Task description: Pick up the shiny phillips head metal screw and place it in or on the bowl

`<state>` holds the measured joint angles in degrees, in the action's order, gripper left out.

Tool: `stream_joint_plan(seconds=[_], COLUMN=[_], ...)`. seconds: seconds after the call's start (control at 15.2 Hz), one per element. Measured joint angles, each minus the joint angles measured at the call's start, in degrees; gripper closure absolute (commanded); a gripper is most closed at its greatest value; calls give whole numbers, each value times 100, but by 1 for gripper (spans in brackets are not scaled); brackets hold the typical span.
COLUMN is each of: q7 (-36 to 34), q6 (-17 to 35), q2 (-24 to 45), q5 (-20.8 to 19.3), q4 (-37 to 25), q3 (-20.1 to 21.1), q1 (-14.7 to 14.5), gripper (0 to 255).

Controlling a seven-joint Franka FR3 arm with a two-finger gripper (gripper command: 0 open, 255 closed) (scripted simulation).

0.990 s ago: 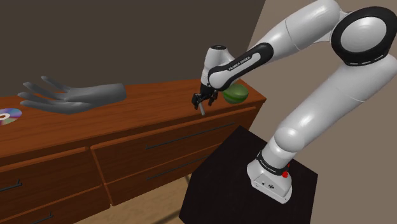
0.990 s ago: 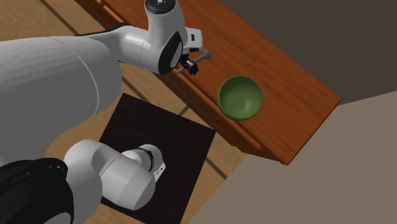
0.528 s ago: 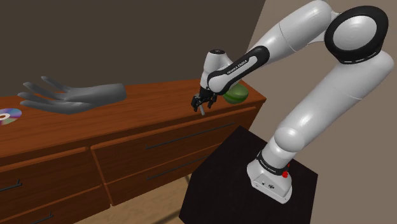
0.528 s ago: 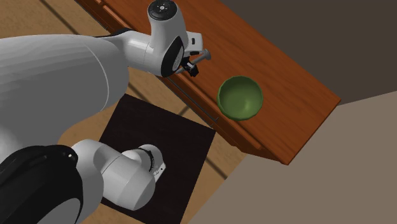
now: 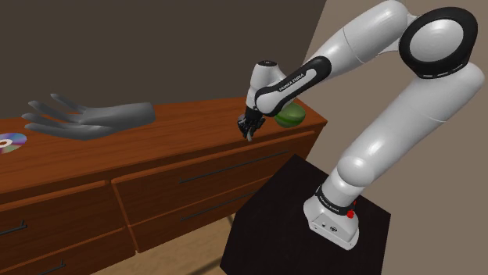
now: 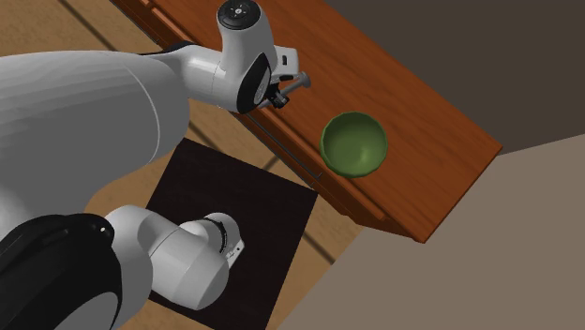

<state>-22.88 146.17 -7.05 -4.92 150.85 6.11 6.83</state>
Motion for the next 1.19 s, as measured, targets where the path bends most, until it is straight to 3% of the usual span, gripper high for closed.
stream_joint_plan(seconds=[0.46, 1.19], q7=[35, 192], q6=[-110, -1084], q2=[-77, -759], q5=[26, 199], q4=[-25, -320], q3=[-10, -40], q1=[-1, -58], gripper=[255, 255])
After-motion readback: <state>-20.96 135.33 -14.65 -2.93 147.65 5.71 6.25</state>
